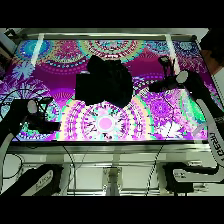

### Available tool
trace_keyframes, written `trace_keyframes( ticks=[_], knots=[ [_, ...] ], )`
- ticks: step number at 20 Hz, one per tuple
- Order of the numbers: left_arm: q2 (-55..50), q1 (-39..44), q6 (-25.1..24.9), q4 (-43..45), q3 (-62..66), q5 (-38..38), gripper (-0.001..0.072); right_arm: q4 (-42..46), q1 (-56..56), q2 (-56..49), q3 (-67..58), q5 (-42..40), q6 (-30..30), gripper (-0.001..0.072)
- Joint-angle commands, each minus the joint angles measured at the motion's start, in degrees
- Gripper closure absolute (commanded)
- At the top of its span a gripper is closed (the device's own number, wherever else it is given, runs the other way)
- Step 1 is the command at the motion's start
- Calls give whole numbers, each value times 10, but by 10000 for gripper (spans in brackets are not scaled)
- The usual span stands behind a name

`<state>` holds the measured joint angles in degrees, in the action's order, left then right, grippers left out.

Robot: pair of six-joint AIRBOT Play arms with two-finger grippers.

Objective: Fold the clothes and pants, and hang the long-sleeved shirts on hangers.

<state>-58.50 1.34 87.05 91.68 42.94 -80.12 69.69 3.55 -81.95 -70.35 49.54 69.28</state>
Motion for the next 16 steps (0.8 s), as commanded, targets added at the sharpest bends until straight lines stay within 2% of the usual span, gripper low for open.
trace_keyframes(
  ticks=[1, 4, 8, 11, 12, 13, 14, 15, 16],
  knots=[
    [-4, 0, 2, -8, -1, 45, 666, -86, 25, -12, 0, -112, 19, 685],
    [-5, 0, 1, -12, -1, 47, 666, -89, 74, -33, 0, -157, 11, 685],
    [-5, 0, 1, -10, -1, 65, 666, -89, 133, -74, -9, -261, -14, 686],
    [-5, 0, 1, -14, -1, 136, 666, -91, 140, -134, -88, -213, -12, 685],
    [-5, 0, -2, -24, -1, 169, 665, -90, 140, -161, -128, -189, -12, 592],
    [-5, 0, -2, -35, -1, 198, 663, -90, 140, -185, -167, -170, -12, 397],
    [-5, 0, -6, -44, -1, 217, 615, -81, 140, -209, -210, -150, -12, 230],
    [-5, 0, -16, -57, -1, 228, 493, -66, 140, -232, -250, -126, -12, 196],
    [-5, 0, -26, -63, -1, 233, 446, -45, 140, -256, -295, -93, -12, 195]
  ],
)
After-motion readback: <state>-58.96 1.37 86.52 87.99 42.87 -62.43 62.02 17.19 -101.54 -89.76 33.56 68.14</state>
